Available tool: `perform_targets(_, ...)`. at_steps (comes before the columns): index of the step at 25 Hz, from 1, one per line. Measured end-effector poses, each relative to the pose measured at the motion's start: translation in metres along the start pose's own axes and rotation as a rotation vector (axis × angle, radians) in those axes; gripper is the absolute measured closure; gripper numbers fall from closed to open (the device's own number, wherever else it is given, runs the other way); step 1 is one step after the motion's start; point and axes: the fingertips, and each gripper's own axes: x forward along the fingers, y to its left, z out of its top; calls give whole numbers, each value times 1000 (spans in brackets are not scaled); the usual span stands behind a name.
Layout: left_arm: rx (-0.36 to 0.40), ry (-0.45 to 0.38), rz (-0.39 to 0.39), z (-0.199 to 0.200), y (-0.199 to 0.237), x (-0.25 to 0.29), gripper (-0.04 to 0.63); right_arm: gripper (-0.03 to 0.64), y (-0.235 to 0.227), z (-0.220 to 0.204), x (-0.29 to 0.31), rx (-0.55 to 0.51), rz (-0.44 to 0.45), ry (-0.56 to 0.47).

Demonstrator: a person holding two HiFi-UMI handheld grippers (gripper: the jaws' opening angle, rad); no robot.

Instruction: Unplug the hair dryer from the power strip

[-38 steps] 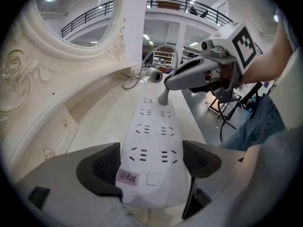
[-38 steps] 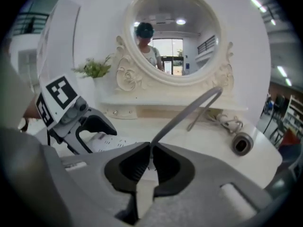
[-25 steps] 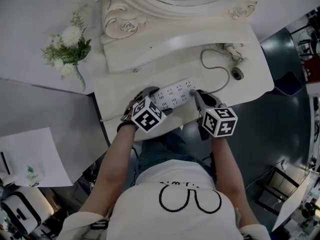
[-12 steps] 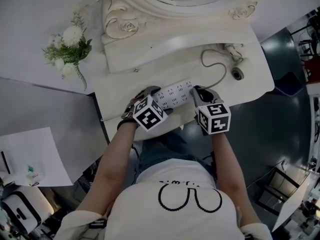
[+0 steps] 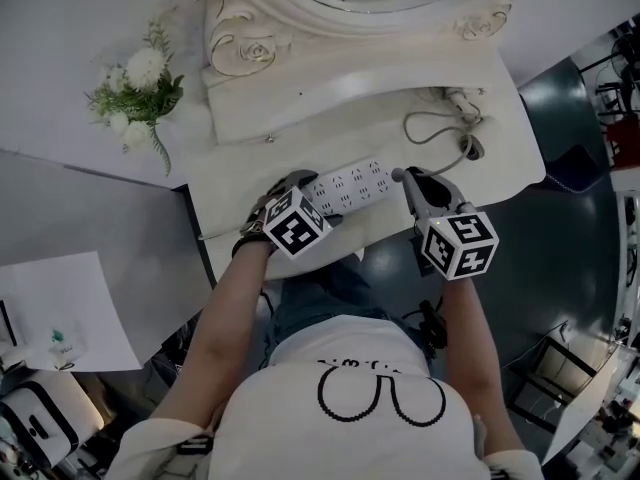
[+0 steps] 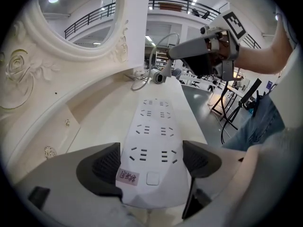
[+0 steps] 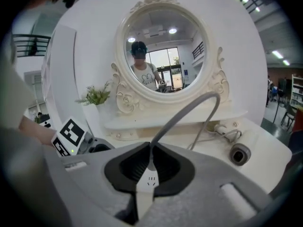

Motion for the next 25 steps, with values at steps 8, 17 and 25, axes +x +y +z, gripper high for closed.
perform_targets(8, -3, 6, 1, 0, -1, -1, 189, 592, -23, 2, -4, 147, -8, -29)
perform_targets(17, -10, 6, 0, 1, -1, -1, 189, 591, -114, -51, 13, 628, -108, 18)
perform_targets(25, -15, 16, -1, 1, 0, 1, 187, 582, -138, -83, 27, 950, -134, 5)
